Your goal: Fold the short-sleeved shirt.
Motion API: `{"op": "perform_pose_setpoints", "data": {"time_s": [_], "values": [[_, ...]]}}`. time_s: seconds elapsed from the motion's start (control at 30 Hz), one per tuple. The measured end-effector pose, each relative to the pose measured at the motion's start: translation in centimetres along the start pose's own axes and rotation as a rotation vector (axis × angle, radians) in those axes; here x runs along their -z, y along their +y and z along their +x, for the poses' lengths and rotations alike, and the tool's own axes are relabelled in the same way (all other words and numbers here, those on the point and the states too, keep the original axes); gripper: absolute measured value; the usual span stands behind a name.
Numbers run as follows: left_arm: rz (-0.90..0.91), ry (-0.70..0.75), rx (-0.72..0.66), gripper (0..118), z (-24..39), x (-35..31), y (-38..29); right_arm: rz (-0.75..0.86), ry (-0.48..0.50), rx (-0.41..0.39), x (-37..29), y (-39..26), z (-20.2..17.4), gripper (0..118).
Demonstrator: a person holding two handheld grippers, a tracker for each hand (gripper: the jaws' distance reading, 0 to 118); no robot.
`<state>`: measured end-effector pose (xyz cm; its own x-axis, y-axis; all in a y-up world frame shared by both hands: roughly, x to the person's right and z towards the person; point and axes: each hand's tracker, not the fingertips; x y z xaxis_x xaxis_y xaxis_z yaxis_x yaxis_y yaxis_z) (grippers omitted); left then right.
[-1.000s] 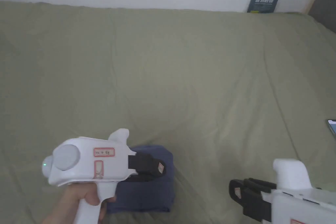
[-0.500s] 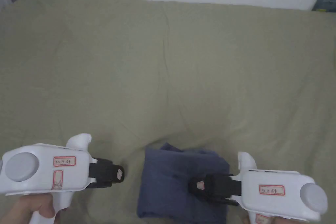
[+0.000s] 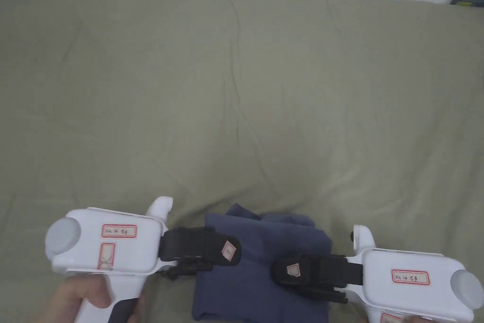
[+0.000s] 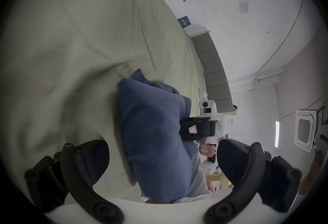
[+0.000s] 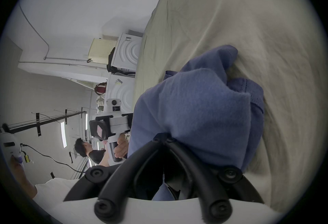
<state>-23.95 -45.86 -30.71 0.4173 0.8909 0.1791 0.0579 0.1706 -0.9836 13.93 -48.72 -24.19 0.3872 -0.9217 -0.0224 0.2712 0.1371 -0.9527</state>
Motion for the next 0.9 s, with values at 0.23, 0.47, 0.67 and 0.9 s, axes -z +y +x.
{"op": "perform_pose_setpoints", "data": {"time_s": [0.23,0.47,0.67,0.9], "values": [[0.025,-0.125,0.027,118,-2.1,1.4,0.9,0.0,0.044,0.029,0.0,0.2,1.0,1],[0.023,-0.076,-0.018,32,-4.2,-0.3,0.9,0.012,0.081,0.055,-0.1,0.2,1.8,1],[0.052,-0.068,-0.008,32,-2.2,-1.0,-0.1,0.022,0.057,0.021,-0.9,0.3,0.4,1],[0.138,0.017,-0.03,32,-3.3,-9.9,0.5,0.13,-0.106,-0.093,-3.8,0.2,-3.4,1]]}}
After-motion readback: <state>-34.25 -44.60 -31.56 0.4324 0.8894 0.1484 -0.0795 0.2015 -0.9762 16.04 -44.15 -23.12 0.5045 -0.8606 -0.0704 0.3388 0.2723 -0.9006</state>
